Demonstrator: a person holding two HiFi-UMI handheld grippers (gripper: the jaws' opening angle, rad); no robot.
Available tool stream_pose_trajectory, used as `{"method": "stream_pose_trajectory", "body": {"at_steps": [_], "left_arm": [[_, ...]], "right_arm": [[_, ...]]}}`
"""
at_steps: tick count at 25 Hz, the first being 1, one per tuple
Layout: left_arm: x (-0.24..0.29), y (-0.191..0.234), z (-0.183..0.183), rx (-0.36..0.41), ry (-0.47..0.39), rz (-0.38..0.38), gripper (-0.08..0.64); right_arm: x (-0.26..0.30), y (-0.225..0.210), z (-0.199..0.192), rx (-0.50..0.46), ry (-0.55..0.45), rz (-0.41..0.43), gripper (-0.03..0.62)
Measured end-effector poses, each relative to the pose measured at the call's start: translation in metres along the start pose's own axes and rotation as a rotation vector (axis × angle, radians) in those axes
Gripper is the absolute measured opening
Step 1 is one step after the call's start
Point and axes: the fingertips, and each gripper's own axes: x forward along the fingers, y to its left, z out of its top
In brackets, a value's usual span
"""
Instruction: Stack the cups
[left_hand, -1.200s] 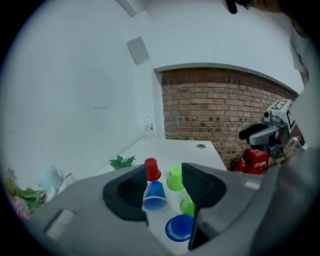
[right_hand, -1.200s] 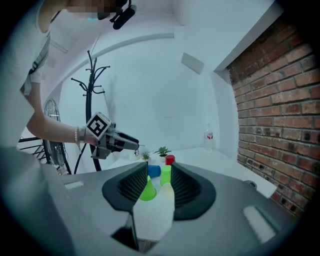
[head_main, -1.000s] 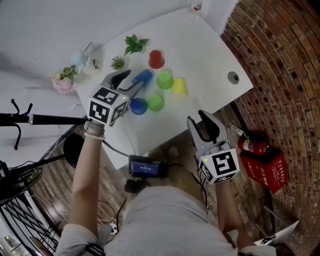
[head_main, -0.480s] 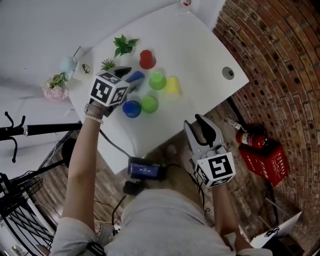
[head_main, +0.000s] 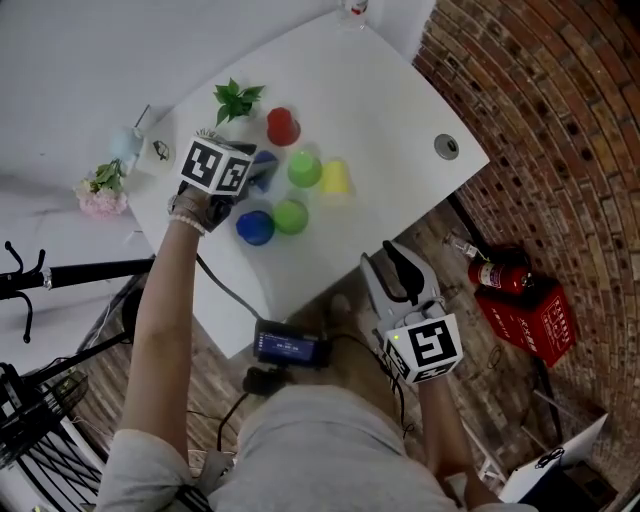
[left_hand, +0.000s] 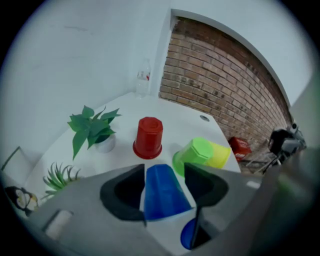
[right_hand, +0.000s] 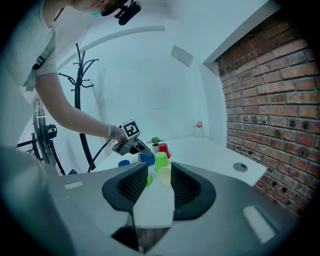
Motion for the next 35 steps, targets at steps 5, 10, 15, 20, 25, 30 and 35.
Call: {"method": "stream_pose_trajectory", "body": {"at_steps": [5, 10, 15, 20, 25, 30, 35], "left_arm": [[0.009, 0.000, -0.016, -0.007, 0.070, -0.019, 0.238], [0.013, 0.000, -0.020, 0.005, 0.081, -0.024, 0.244], [0.012, 0.000, -0.018, 0.015, 0.042, -0.016, 0.225], [0.005, 0.003, -0.017, 0.005, -0.017, 0.003, 0.223], [-0.014, 0.007, -0.013, -0.015, -0.140, 0.038, 0.225], [-0.041, 0.010, -0.014, 0.023, -0.272, 0.140, 0.225], [-0.067, 0.007, -0.028, 0.030, -0.382, 0.240, 0.227]], "right_arm": [[0.001, 0.003, -0.003, 0.001, 0.004, 0.003, 0.129], [0.004, 0.006, -0.003, 0.000, 0.004, 0.012, 0.129], [0.008, 0.009, -0.004, -0.006, 0.016, 0.029, 0.129], [0.011, 0.013, -0.006, -0.015, 0.025, 0.045, 0.129], [0.016, 0.021, -0.006, -0.024, 0.035, 0.066, 0.129], [0.020, 0.031, -0.004, -0.048, 0.039, 0.108, 0.129], [0.026, 0.042, -0.002, -0.073, 0.047, 0.156, 0.129]]}}
